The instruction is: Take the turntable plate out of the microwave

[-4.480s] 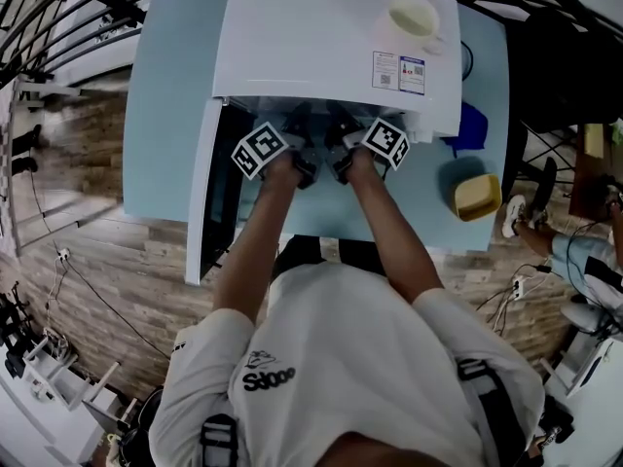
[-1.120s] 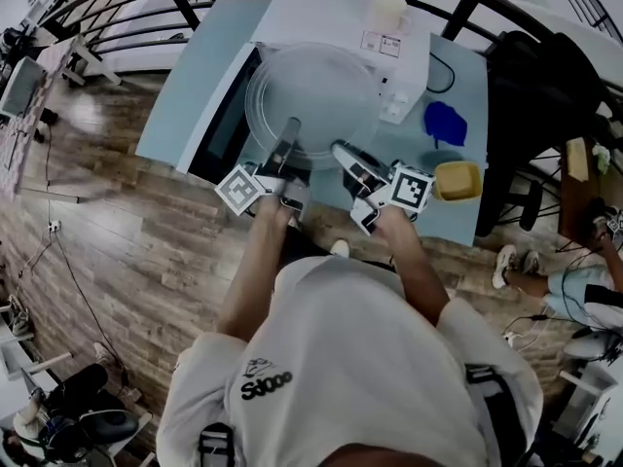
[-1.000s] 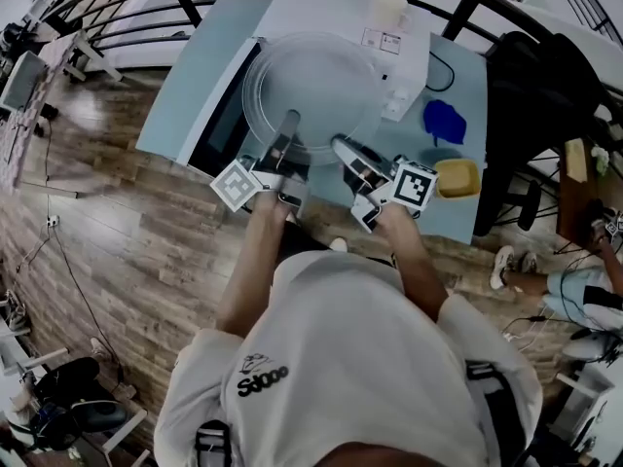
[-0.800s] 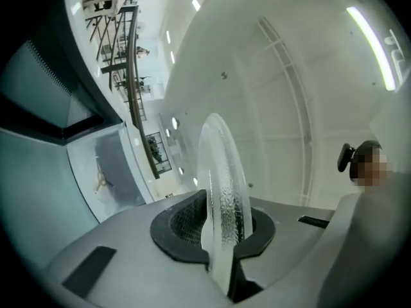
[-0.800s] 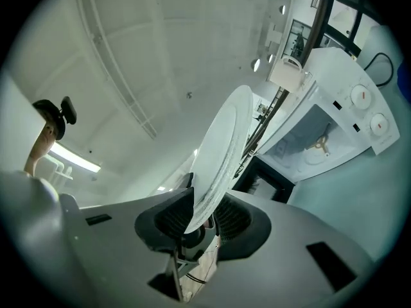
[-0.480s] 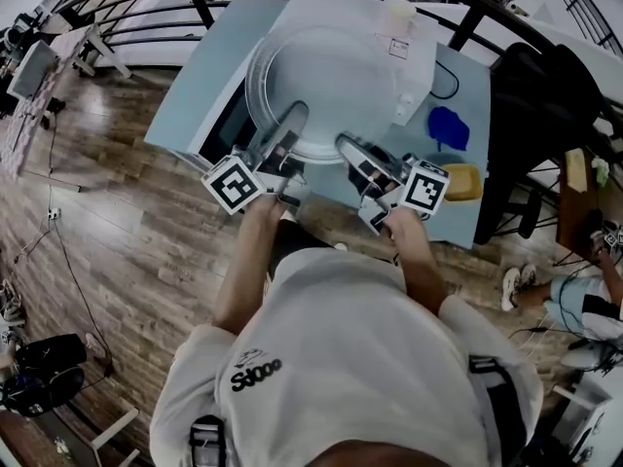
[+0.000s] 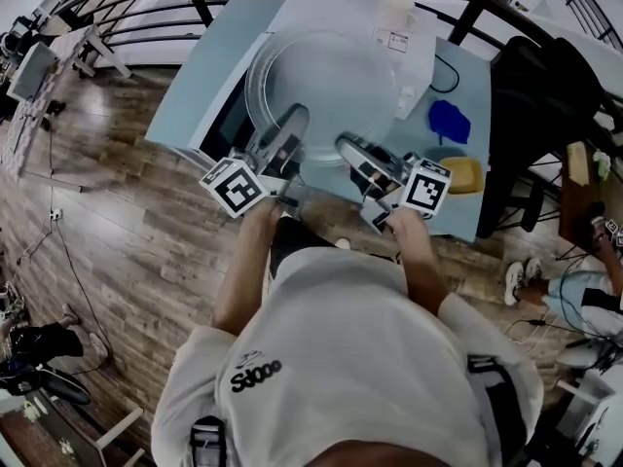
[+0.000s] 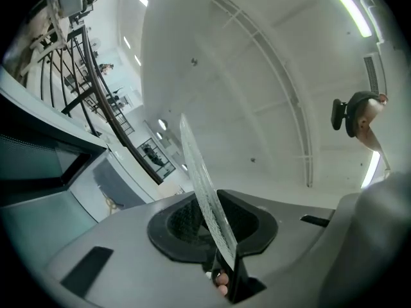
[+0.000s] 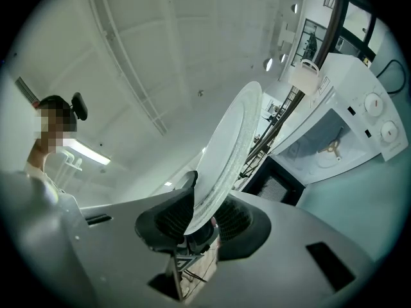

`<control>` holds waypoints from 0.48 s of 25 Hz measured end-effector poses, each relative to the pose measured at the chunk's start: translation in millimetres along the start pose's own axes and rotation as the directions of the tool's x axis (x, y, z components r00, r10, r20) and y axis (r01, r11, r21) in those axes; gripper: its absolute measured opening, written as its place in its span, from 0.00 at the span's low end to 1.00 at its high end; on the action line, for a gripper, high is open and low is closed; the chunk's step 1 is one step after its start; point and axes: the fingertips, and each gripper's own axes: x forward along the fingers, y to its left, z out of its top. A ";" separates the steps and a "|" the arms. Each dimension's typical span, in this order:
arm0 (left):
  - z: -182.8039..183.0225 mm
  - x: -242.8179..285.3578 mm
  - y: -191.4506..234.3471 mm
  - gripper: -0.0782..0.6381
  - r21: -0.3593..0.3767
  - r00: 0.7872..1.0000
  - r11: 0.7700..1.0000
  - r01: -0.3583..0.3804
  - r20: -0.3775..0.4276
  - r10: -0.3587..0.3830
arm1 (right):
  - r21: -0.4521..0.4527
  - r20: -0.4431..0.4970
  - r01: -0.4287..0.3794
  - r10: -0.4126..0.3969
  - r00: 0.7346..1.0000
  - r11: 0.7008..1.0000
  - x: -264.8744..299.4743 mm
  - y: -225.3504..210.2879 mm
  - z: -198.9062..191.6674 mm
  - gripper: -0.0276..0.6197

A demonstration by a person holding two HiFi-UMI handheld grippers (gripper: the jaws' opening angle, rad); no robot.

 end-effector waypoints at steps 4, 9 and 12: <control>-4.9 -3.2 1.2 0.21 0.012 1.000 1.000 -0.005 -0.010 0.005 | -0.009 -0.001 0.004 -0.004 1.000 1.000 -2.7 0.7 -3.8 0.19; -9.6 -3.9 2.9 0.23 0.062 0.999 0.998 -0.011 -0.035 0.013 | -0.013 -0.004 0.014 -0.014 1.000 1.000 -4.5 -0.9 -5.6 0.19; -11.6 -5.0 2.3 0.25 0.137 0.998 0.991 -0.007 -0.061 0.015 | -0.022 -0.004 0.014 -0.014 1.000 1.000 -4.2 0.8 -5.0 0.19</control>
